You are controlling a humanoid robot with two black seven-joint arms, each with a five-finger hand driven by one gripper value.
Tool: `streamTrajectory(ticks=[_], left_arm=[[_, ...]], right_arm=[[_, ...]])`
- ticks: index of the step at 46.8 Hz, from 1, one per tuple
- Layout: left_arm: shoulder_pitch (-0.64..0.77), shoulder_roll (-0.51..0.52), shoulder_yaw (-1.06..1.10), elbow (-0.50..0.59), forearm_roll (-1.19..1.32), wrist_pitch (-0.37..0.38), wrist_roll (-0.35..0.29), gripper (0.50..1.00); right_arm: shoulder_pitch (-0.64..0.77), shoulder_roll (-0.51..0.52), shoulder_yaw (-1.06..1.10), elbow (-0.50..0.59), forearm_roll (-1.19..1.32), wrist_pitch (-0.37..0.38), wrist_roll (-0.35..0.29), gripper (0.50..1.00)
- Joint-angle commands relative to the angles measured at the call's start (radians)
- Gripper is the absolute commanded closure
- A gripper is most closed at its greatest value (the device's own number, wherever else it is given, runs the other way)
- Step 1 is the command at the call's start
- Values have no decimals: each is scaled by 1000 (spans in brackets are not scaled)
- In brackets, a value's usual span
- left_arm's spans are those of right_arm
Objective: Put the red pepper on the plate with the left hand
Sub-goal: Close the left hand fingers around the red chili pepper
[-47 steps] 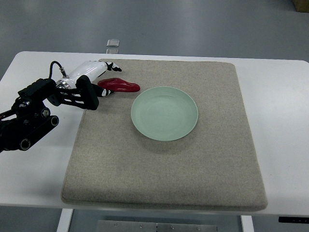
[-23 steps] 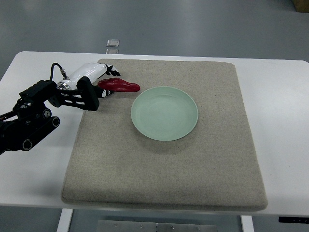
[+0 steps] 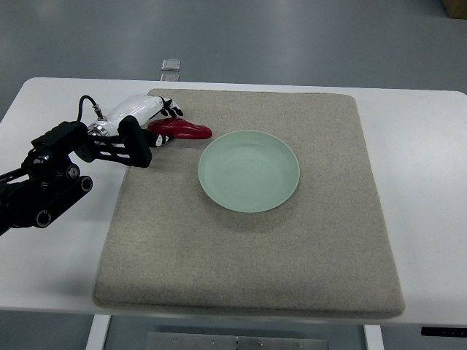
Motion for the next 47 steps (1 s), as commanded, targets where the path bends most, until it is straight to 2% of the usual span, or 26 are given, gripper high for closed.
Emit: streamTrajectory(ticks=[1,36,38,44,47], left_arm=[[0,-3,0,0,0,0,0,812],[0,-4,0,9,0,2,0,832],[0,-4,0,9,0,2,0,844],[0,-4,0,11,0,2,0,928],[0,-4,9,11,-2,2,0,996]], right_arm=[[0,0,0,-1,0,-2,0,568],[0,0,0,0,0,0,0,568],[0,0,0,-1,0,0,0,568],[0,0,0,0,0,0,0,568],[0,0,0,-1,0,0,0,568]])
